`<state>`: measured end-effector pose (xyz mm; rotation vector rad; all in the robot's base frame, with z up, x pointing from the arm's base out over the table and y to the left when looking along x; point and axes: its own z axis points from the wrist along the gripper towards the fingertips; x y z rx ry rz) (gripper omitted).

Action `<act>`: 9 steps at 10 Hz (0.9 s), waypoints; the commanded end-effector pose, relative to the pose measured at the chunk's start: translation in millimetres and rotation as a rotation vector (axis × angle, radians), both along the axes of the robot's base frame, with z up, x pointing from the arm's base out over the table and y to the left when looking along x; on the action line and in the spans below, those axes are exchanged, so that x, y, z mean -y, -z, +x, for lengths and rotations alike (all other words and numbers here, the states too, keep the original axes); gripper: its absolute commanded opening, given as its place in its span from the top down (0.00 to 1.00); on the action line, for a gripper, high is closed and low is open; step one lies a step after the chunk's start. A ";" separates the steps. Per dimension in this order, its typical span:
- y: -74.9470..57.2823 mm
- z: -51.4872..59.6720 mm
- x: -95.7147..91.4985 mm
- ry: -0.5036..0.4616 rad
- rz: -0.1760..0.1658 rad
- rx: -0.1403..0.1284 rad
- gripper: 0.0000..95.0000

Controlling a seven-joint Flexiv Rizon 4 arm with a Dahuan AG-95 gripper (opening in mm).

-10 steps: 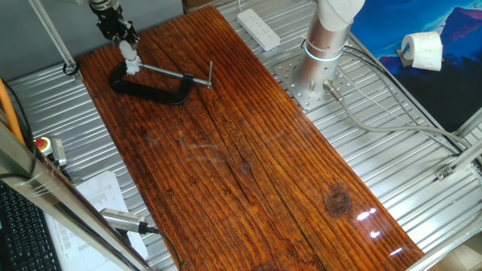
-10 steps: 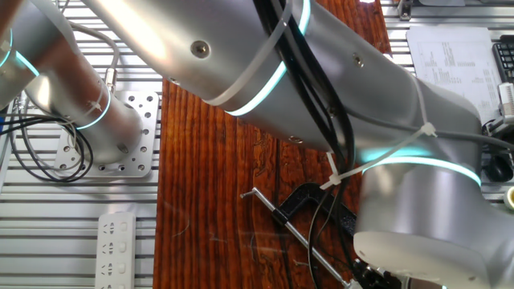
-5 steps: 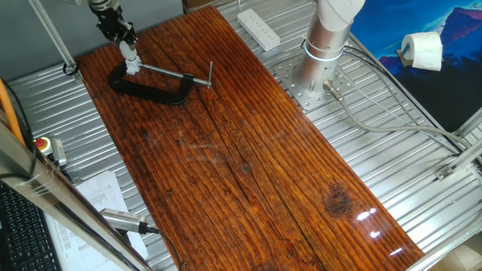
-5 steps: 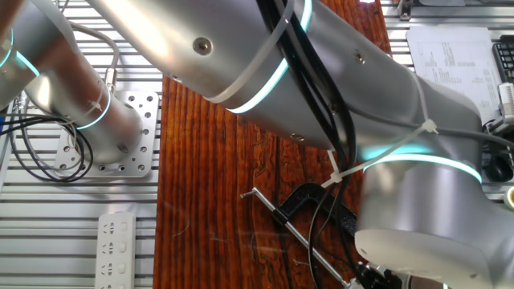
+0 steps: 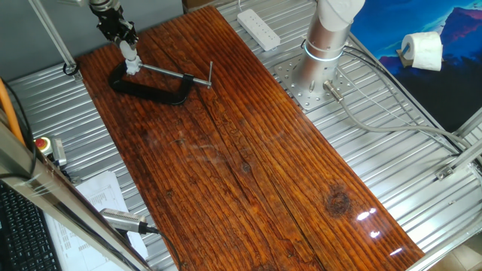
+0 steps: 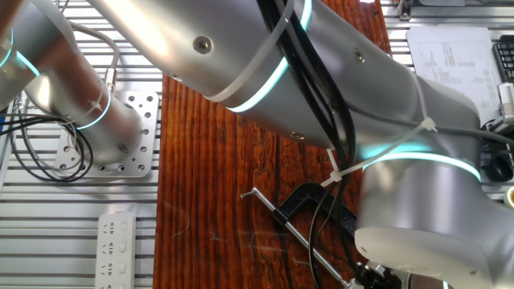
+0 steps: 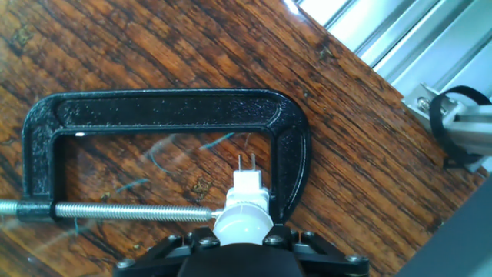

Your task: Take out the light bulb by rotating it

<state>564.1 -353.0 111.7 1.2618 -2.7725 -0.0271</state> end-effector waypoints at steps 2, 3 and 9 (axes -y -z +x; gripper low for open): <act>0.5 0.3 0.7 -0.155 0.002 -0.003 1.00; 0.5 0.3 0.7 -0.194 0.006 -0.002 1.00; 0.2 0.3 0.4 -0.590 0.030 -0.017 1.00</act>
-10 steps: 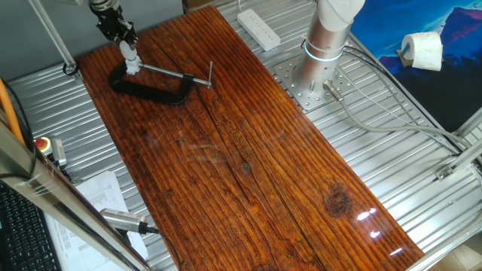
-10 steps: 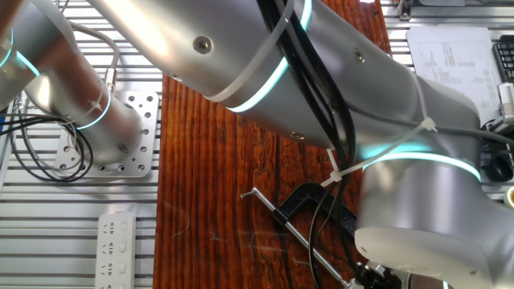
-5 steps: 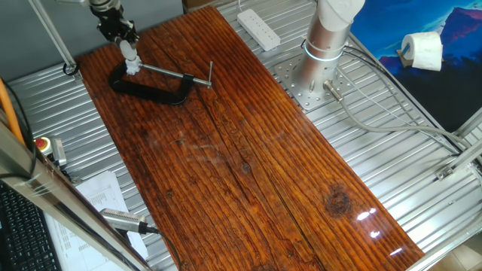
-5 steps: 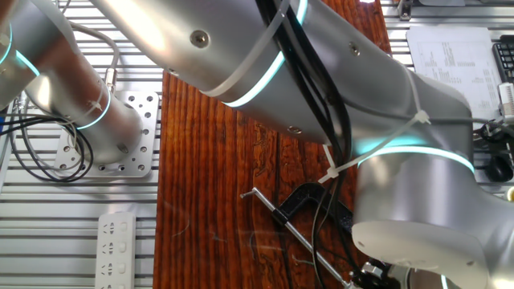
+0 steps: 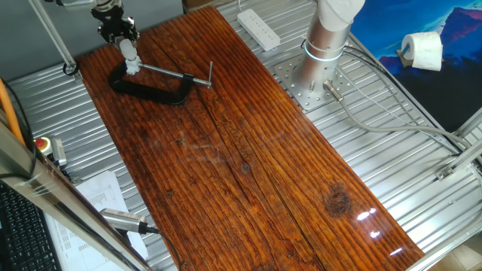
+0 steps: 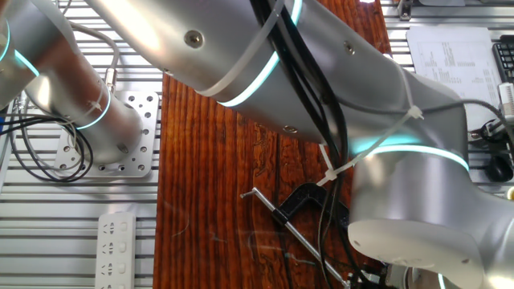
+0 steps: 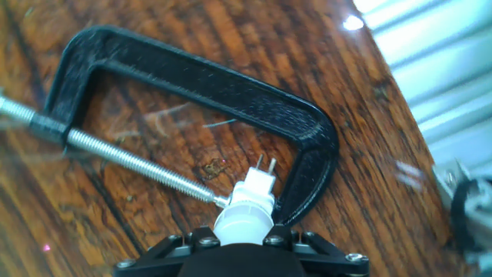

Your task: Take out the light bulb by rotating it

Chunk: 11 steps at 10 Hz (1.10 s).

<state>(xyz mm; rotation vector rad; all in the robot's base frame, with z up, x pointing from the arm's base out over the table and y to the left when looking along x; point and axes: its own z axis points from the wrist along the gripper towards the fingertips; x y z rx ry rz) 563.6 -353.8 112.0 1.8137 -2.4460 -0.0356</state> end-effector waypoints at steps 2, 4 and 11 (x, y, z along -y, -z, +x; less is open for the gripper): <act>0.6 0.8 -0.6 -0.247 0.004 -0.011 1.00; 0.9 0.9 -1.2 -0.316 -0.003 -0.016 1.00; 2.4 1.3 -4.7 -0.550 -0.011 -0.036 0.80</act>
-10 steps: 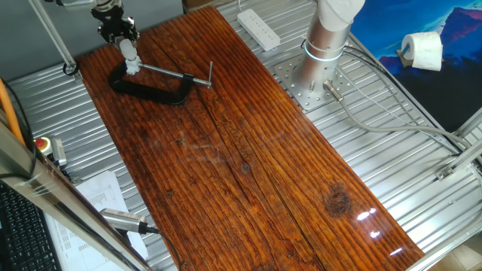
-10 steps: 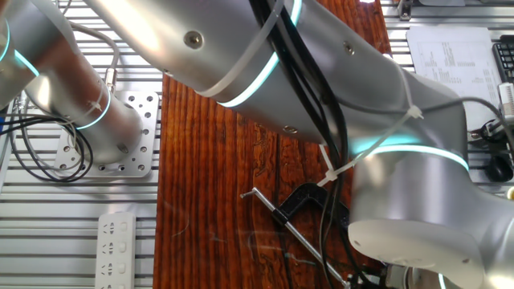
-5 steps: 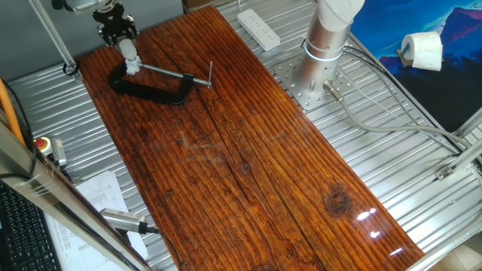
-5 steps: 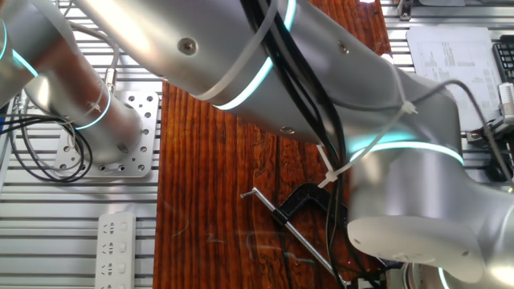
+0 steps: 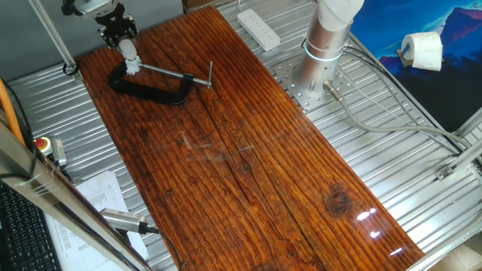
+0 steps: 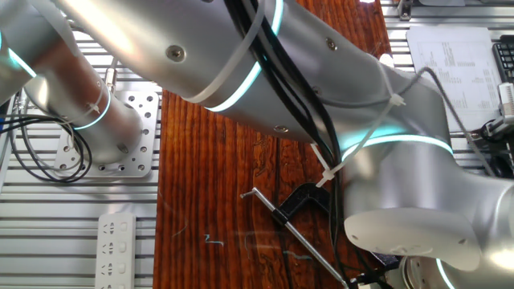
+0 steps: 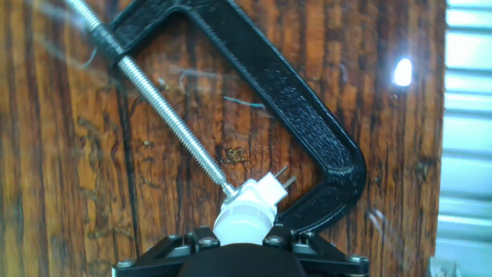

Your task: Take out the light bulb by rotating it

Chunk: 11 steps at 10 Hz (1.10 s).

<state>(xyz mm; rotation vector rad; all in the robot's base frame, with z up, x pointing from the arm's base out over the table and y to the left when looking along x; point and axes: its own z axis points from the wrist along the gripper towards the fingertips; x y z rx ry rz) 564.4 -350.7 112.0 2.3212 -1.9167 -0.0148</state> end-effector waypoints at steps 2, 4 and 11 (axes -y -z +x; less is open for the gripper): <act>2.6 0.6 -2.2 -0.124 -0.014 -0.009 0.80; 2.9 0.3 -2.4 -0.162 -0.033 -0.014 0.80; -1.2 0.9 -2.6 -0.114 -0.038 -0.002 0.40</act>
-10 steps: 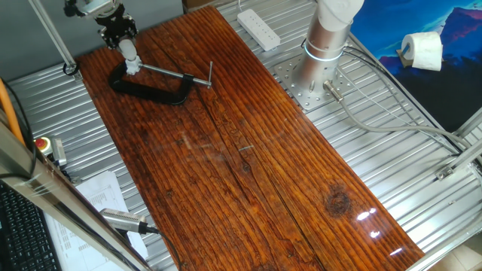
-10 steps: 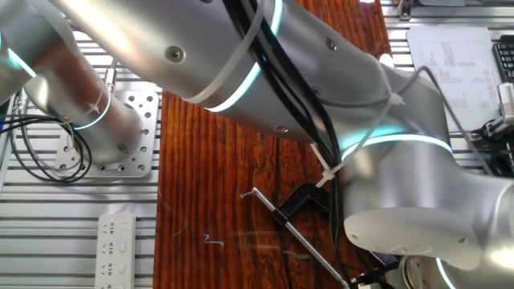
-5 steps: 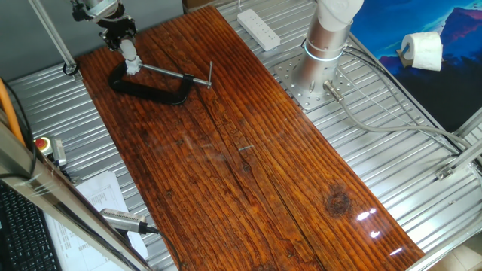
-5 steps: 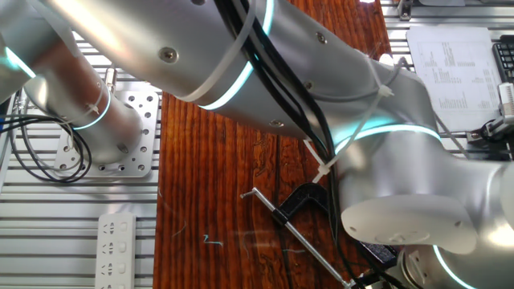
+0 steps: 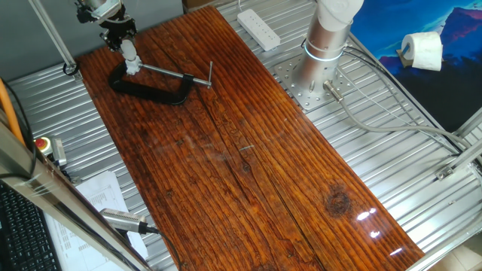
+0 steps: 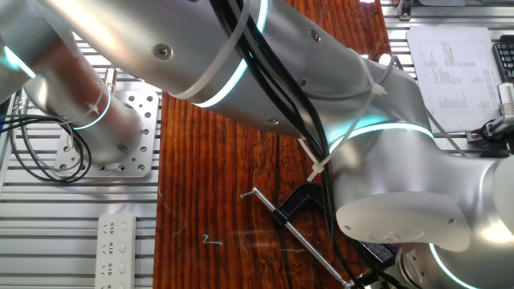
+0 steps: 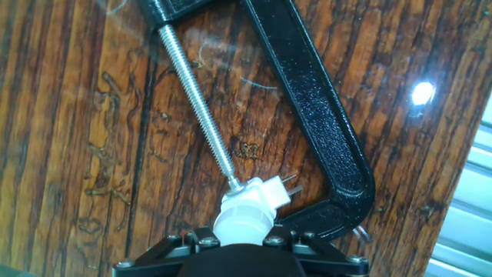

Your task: Take out the light bulb by rotating it

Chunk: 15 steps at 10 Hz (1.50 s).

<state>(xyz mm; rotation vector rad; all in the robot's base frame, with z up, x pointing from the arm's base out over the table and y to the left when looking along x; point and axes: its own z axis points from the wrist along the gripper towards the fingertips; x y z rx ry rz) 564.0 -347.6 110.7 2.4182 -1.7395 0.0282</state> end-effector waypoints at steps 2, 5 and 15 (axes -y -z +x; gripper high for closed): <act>-3.9 2.8 0.2 0.051 0.006 0.008 0.20; -8.3 9.7 0.4 0.186 -0.001 0.027 0.20; -11.0 19.1 0.1 1.086 -0.011 0.093 0.40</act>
